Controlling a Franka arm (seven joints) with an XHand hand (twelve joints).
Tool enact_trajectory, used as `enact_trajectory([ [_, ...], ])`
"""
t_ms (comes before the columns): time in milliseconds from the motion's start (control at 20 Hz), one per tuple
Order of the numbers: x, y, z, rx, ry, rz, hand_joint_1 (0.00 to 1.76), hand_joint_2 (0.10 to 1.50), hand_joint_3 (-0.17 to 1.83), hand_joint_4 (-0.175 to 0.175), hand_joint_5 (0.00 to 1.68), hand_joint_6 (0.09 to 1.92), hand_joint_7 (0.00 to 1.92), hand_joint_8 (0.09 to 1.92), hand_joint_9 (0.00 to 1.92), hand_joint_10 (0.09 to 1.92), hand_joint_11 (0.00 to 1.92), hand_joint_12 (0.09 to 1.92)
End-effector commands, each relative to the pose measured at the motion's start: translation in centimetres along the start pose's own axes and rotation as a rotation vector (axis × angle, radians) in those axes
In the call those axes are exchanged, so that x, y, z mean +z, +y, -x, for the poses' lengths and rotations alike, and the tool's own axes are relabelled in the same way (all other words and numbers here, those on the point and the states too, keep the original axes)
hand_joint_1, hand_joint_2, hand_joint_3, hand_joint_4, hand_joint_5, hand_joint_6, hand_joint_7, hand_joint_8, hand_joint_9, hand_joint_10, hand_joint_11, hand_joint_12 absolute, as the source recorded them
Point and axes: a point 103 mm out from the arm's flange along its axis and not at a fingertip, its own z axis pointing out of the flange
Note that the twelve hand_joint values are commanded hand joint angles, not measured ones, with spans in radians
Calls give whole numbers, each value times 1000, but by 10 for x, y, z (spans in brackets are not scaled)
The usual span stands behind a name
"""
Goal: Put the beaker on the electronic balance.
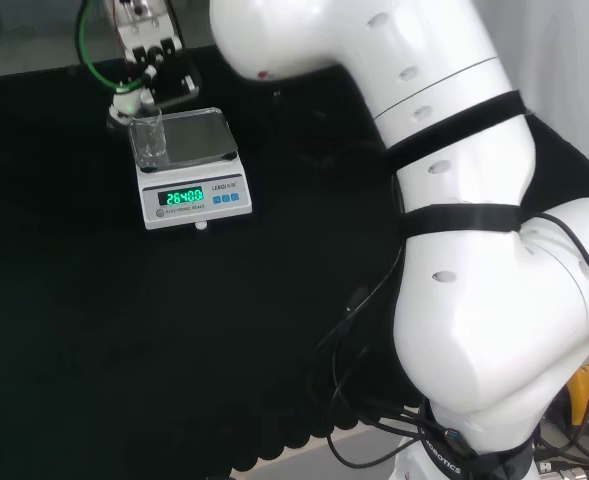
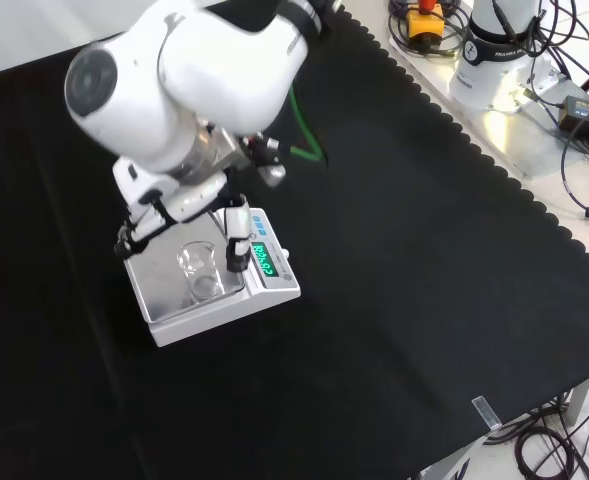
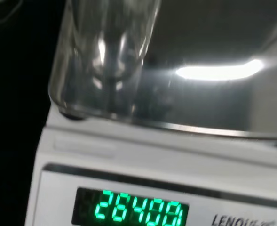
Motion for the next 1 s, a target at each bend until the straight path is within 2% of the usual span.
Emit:
enact_trajectory([
  [50,-48,-27,3,-8,-12,106,576,615,170,-175,0,87,0,87,199,87,259,1539],
  [300,-57,-39,9,-4,15,109,570,621,160,-175,0,87,13,87,208,87,254,1544],
  [700,-51,-56,15,-22,60,101,547,659,97,-175,0,87,0,236,227,87,264,1547],
  [750,-48,-57,15,-25,56,99,544,672,76,-175,0,87,0,254,201,129,268,1543],
  [850,-41,-58,15,-32,45,90,539,693,42,-175,0,87,0,286,73,475,270,1549],
  [900,-37,-58,14,-34,38,84,537,699,35,-175,2,87,0,300,37,586,271,1550],
  [1000,-32,-59,13,-37,28,76,535,704,29,-175,4,87,0,315,8,682,272,1551],
])
